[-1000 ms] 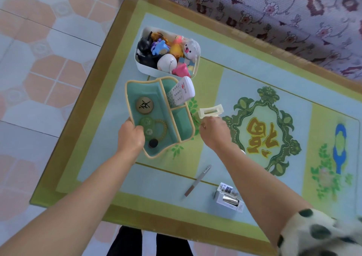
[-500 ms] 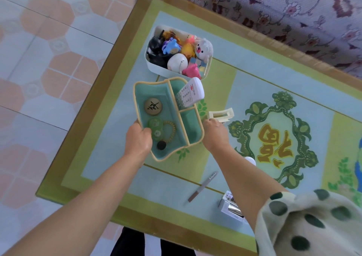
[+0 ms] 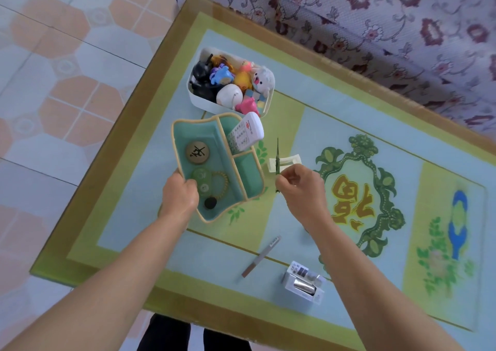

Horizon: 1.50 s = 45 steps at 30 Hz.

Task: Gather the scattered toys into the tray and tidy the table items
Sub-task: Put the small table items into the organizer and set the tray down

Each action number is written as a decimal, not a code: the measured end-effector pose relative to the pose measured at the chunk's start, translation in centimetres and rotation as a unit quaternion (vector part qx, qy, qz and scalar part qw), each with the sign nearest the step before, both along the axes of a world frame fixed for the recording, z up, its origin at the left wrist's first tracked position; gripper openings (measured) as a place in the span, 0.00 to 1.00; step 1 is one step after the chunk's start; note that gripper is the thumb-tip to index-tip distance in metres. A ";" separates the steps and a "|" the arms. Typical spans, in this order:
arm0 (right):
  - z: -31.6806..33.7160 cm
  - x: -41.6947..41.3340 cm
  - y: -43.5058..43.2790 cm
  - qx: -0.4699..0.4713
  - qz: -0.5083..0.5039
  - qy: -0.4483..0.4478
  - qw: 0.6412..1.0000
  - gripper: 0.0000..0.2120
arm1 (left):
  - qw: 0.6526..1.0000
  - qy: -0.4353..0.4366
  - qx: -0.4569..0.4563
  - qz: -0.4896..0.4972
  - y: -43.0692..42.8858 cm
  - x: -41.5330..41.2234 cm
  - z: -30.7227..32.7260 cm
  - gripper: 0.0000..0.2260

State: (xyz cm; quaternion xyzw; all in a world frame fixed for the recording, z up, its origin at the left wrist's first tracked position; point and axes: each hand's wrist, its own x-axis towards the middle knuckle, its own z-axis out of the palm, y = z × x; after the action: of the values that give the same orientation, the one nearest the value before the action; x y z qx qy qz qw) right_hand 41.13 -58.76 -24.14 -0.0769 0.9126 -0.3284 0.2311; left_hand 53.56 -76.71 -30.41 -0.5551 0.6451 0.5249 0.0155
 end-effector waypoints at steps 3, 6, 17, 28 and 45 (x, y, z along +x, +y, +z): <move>3.9 1.3 0.2 -0.037 0.002 0.026 0.999 0.04 | 1.000 0.004 -0.002 -0.003 0.2 -0.6 0.8 0.09; 6.5 3.2 -0.8 -0.066 0.052 0.000 0.996 0.06 | 1.000 0.022 -0.009 -0.011 0.6 -1.0 1.6 0.09; 1.7 3.2 -10.5 0.080 0.111 -0.036 0.990 0.15 | 0.997 0.053 0.036 -0.031 2.2 -1.4 3.2 0.14; -1.5 3.1 -12.7 0.224 0.209 0.003 0.952 0.06 | 0.999 0.029 0.032 -0.033 2.4 -1.1 2.6 0.11; 3.1 2.5 -5.0 0.032 0.194 0.154 0.968 0.07 | 1.000 0.015 0.006 -0.016 1.8 -1.8 1.9 0.09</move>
State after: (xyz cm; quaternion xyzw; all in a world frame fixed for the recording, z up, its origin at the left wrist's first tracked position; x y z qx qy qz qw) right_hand 43.60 -63.73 -21.06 -0.2943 0.9149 -0.2321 0.1496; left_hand 51.78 -74.93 -28.48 -0.5369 0.6510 0.5363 0.0173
